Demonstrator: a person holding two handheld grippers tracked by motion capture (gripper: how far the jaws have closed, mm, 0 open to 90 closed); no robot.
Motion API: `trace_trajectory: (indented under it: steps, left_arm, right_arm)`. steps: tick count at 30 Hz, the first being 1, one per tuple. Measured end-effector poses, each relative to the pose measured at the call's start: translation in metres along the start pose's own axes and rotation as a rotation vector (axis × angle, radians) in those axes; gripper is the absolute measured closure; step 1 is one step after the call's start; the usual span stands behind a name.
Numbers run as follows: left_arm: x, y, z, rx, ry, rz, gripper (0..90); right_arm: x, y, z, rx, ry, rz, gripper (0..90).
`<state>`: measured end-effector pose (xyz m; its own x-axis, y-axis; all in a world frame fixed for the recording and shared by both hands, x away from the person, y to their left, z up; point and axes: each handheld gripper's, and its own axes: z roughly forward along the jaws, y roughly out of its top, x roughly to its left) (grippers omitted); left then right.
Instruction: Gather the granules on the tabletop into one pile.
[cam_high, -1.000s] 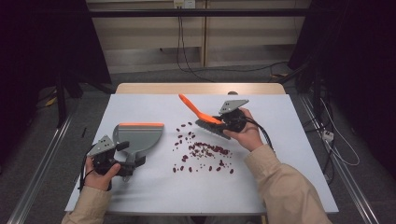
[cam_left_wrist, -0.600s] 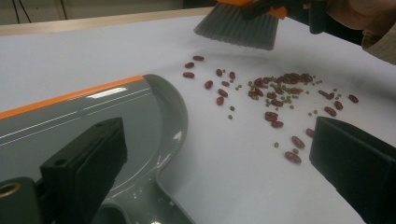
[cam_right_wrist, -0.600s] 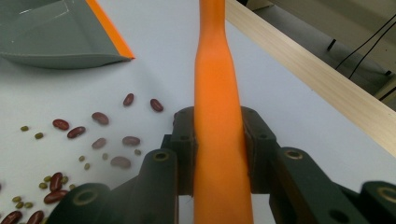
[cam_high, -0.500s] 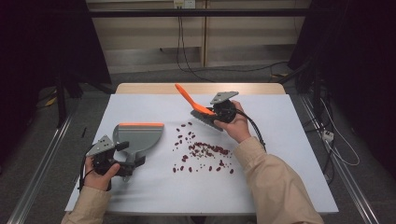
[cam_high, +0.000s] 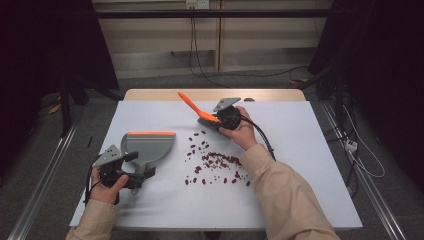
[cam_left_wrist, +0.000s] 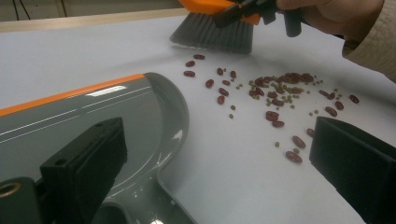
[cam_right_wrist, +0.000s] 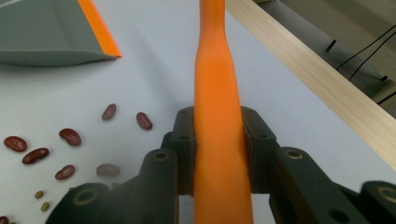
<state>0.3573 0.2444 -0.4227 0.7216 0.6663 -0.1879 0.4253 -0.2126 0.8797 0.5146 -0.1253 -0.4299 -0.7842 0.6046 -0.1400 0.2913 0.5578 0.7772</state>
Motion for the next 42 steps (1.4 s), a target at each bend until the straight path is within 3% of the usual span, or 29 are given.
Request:
trace_trajectory:
  steps: [5, 14, 18, 29, 40, 42]
  left_arm:
    - [0.001, -0.001, -0.001, -0.002, 0.003, 0.0, 3.9]
    - [0.0, -0.001, 0.0, 0.004, 0.006, 0.002, 3.9]
    - [0.0, -0.001, 0.0, 0.006, 0.008, 0.003, 3.9]
    - [0.0, -0.001, 0.0, 0.004, 0.013, 0.002, 3.9]
    - [-0.001, -0.001, 0.001, 0.009, 0.013, -0.001, 4.0]
    - [-0.001, -0.001, 0.002, 0.009, 0.011, 0.001, 4.0]
  right_arm:
    - [0.006, 0.004, 0.004, 0.028, 0.073, -0.041, 71.0]
    - [0.022, 0.002, -0.011, 0.091, 0.17, -0.177, 70.7]
    - [0.028, -0.001, -0.019, 0.093, 0.201, -0.203, 70.7]
    - [0.044, -0.014, -0.043, 0.093, 0.263, -0.236, 70.6]
    - [0.057, -0.021, -0.06, 0.083, 0.284, -0.241, 70.8]
    - [0.057, -0.021, -0.063, 0.067, 0.266, -0.236, 71.0]
